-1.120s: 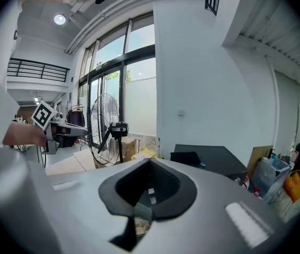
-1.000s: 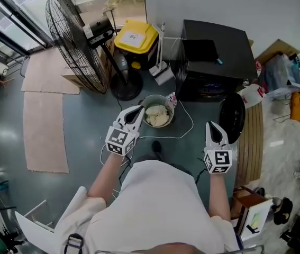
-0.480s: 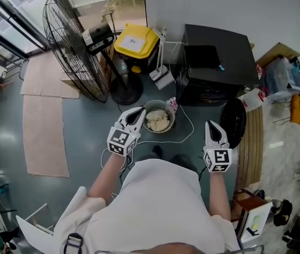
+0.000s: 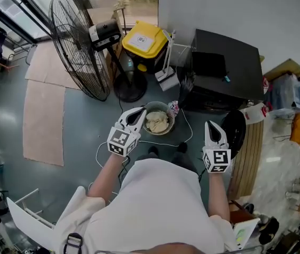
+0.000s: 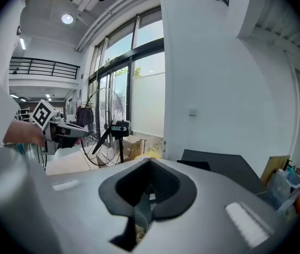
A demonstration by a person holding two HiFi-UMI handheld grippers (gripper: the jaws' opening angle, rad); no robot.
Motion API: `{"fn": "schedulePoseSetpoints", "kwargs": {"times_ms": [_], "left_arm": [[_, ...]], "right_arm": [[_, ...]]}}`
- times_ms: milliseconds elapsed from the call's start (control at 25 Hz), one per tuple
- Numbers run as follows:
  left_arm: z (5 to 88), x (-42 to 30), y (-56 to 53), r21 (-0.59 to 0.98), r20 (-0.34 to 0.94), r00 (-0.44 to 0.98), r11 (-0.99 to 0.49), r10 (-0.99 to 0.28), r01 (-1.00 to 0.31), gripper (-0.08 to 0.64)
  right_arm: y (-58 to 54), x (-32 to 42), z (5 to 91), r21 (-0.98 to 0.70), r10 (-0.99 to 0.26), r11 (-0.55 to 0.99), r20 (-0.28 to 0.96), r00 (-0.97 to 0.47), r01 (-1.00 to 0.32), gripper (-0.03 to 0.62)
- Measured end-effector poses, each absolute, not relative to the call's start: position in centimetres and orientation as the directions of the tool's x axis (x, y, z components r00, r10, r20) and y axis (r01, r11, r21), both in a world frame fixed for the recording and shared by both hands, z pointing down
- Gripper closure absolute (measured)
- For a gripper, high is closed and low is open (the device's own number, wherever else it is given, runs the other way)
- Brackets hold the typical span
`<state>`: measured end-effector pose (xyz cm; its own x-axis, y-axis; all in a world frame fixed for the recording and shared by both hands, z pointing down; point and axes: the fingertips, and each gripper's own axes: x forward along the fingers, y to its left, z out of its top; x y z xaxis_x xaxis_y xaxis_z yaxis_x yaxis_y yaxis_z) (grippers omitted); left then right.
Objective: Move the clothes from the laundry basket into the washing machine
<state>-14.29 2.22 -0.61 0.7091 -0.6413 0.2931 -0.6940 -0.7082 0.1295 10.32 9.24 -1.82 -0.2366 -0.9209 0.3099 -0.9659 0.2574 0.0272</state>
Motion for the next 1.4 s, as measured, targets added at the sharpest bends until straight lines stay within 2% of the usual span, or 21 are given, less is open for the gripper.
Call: {"fn": "schedulePoseSetpoints", "kwargs": {"times_ms": [760, 1400], "left_arm": [[-1.1, -10.2, -1.2, 0.112, 0.286, 0.518, -0.508, -0.806, -0.854, 0.554], [1.4, -10.7, -0.9, 0.112, 0.322, 0.360, -0.343, -0.875, -0.933, 0.554]], "right_arm": [[-0.5, 16.0, -2.6, 0.031, -0.842, 0.484, 0.287, -0.456, -0.874, 0.581], [-3.7, 14.6, 1.6, -0.014, -0.732, 0.622, 0.343, -0.588, -0.783, 0.581]]}}
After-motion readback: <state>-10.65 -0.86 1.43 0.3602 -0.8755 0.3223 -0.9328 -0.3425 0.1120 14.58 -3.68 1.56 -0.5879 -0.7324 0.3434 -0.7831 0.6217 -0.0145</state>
